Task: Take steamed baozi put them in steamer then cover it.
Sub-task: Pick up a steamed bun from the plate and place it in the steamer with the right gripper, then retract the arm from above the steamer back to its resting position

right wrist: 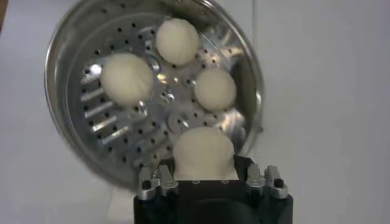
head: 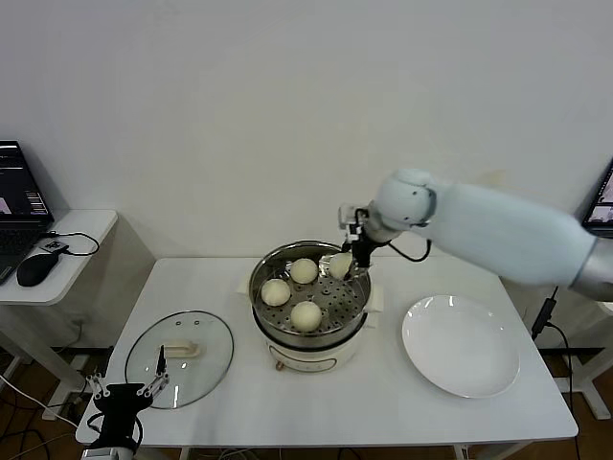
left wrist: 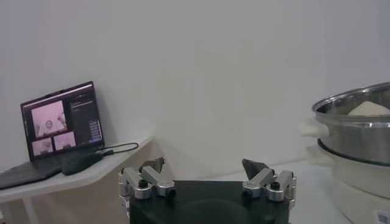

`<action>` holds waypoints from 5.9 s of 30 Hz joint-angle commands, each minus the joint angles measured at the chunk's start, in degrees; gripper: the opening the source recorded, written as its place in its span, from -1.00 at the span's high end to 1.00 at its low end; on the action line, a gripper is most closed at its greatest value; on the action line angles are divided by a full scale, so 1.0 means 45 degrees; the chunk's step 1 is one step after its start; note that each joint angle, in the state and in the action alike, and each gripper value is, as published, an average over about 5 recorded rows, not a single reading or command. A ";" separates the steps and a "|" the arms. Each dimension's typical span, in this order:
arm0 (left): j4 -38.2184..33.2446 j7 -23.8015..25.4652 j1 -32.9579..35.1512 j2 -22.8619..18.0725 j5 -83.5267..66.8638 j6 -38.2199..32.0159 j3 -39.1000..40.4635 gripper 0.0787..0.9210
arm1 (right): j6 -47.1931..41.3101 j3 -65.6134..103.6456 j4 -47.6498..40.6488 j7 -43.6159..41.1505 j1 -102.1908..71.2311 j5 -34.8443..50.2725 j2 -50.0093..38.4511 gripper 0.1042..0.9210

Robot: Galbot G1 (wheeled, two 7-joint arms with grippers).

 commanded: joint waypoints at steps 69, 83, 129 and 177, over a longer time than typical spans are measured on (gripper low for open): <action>0.2662 -0.0726 -0.0888 0.0783 1.1267 -0.1179 -0.0249 -0.77 | 1.1922 2.5642 0.5469 0.8593 -2.6187 -0.2227 0.5238 -0.76; 0.4507 -0.0185 -0.1231 0.1510 1.5900 -0.1388 0.0052 -0.77 | 1.1869 2.6353 0.4983 0.8616 -2.6779 -0.2327 0.6169 -0.76; 0.6277 0.0495 -0.3828 0.2337 1.4985 -0.0876 0.0584 -0.77 | 1.1947 2.6415 0.4552 0.8452 -2.6911 -0.2931 0.6788 -0.76; 0.9442 0.0587 -0.7065 0.1843 1.6016 -0.0978 0.1758 -0.43 | 1.2159 2.6403 0.4208 0.8351 -2.6955 -0.3264 0.6890 -0.76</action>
